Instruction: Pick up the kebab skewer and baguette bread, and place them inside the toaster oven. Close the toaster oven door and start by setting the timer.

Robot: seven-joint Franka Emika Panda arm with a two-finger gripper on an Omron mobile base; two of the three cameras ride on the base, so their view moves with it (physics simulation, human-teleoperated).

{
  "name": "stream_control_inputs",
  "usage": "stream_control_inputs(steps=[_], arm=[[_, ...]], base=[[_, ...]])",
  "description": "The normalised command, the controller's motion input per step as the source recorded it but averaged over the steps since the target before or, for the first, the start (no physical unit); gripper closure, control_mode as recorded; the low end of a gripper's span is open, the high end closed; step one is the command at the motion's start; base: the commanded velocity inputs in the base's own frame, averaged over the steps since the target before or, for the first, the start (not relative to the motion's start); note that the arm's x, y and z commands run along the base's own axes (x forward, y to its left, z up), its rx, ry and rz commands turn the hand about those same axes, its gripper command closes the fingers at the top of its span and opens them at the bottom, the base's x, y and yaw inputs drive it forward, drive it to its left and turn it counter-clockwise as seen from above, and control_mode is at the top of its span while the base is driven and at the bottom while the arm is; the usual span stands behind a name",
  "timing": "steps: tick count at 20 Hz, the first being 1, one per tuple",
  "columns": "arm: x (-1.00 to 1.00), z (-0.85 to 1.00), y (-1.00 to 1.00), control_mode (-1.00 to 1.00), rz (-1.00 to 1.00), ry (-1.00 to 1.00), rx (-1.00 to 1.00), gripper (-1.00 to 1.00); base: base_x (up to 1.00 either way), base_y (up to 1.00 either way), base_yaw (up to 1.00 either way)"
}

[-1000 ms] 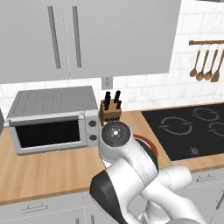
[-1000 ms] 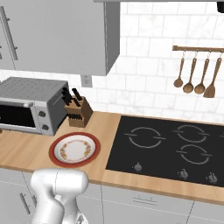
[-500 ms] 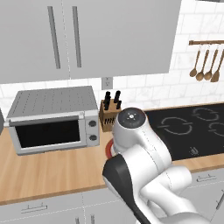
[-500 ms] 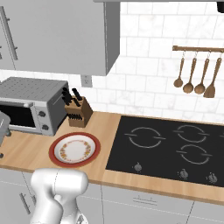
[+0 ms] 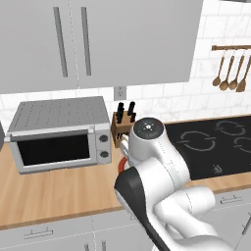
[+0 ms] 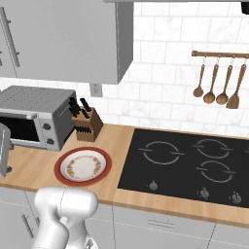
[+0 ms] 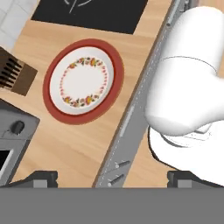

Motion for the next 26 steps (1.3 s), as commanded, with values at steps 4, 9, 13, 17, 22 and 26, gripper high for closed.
stream_control_inputs(steps=[4,9,13,17,22,26], arm=[[0.25,-0.23,0.0,-1.0,0.32,-0.01,-0.1,-1.0],[0.2,-0.29,0.09,-1.0,0.22,-0.14,-0.11,-1.0],[0.18,-0.01,0.06,-1.0,0.26,-0.07,-0.28,-1.0],[0.34,0.0,0.0,-1.0,0.52,0.19,-0.53,-1.0],[0.2,-0.11,-0.01,-1.0,0.57,0.33,-0.59,-1.0],[0.38,-0.31,0.0,-1.0,0.56,0.24,-0.46,-1.0]], base=[[0.0,0.0,0.0],[0.0,0.0,0.0],[0.0,0.0,0.0],[0.0,0.0,0.0],[0.0,0.0,0.0],[0.0,0.0,0.0]])
